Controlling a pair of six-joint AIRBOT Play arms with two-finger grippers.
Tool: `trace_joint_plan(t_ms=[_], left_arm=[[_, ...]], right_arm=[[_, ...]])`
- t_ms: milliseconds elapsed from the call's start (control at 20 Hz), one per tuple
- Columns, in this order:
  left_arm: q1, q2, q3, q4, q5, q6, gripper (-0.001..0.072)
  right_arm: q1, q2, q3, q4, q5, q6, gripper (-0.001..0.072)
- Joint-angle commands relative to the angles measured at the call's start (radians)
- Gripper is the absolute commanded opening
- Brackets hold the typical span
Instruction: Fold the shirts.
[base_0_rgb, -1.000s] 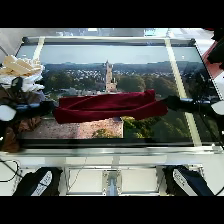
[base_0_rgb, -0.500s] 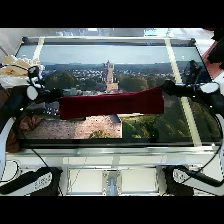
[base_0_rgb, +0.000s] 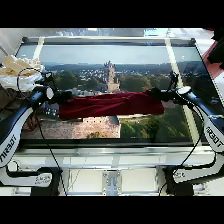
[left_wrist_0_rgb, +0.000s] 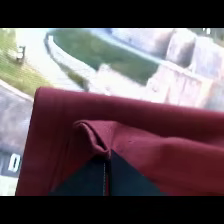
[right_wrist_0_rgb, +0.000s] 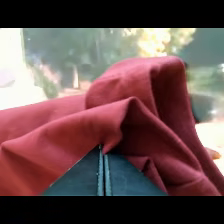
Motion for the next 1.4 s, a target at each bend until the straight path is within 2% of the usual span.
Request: trace_joint_plan(t_ms=[0,50,100,150,250,350,450,500,550,650,750,850,950,1150,1350], left_arm=[[-0.002,-0.012,0.038,-0.026,0.028,-0.02,0.0446],[-0.002,-0.012,0.07,-0.036,0.014,-0.026,0.072],[-0.002,-0.009,0.106,-0.047,-0.01,-0.024,0.0711],[-0.002,-0.003,0.151,-0.046,-0.043,-0.022,0.0711],[-0.002,0.012,0.238,-0.046,-0.089,-0.022,0.0711],[-0.002,0.041,0.309,-0.08,-0.075,-0.022,0.0711],[-0.005,0.076,0.343,-0.185,0.021,-0.016,0.0711],[-0.013,0.089,0.343,-0.252,0.095,0.024,0.0711],[-0.034,0.095,0.343,-0.321,0.175,0.109,0.0711],[-0.106,0.096,0.343,-0.425,0.281,0.34,0.0712],[-0.202,0.096,0.343,-0.444,0.316,0.536,0.0712],[-0.287,0.096,0.343,-0.438,0.335,0.636,0.0711],[-0.334,0.096,0.343,-0.438,0.345,0.64,0.0711],[-0.358,0.096,0.343,-0.441,0.338,0.633,0.0711],[-0.358,0.096,0.343,-0.442,0.337,0.6,0.0711]], right_arm=[[0.005,-0.02,0.002,-0.001,-0.032,-0.003,0.0086],[0.003,-0.016,0.002,0.004,-0.029,0.0,0.0221],[-0.006,-0.004,0.002,0.027,-0.015,0.004,0.0366],[-0.024,0.019,0.002,0.054,0.007,0.009,0.0394],[-0.082,0.095,0.002,0.056,0.053,0.003,0.0394],[-0.17,0.202,0.001,0.014,0.082,-0.015,0.0394],[-0.246,0.28,0.001,-0.067,0.069,-0.034,0.0394],[-0.277,0.301,0.001,-0.097,0.061,-0.033,0.0403],[-0.302,0.302,0.001,-0.093,0.06,-0.021,0.052],[-0.337,0.268,0.0,-0.085,0.124,-0.004,0.0531],[-0.359,0.189,0.0,-0.071,0.216,-0.02,0.0532],[-0.365,0.088,0.001,0.031,0.306,-0.107,0.0643],[-0.364,-0.001,0.001,0.134,0.345,-0.192,0.068],[-0.362,-0.1,0.001,0.194,0.354,-0.278,0.0686],[-0.344,-0.145,0.002,0.205,0.356,-0.313,0.0686]])
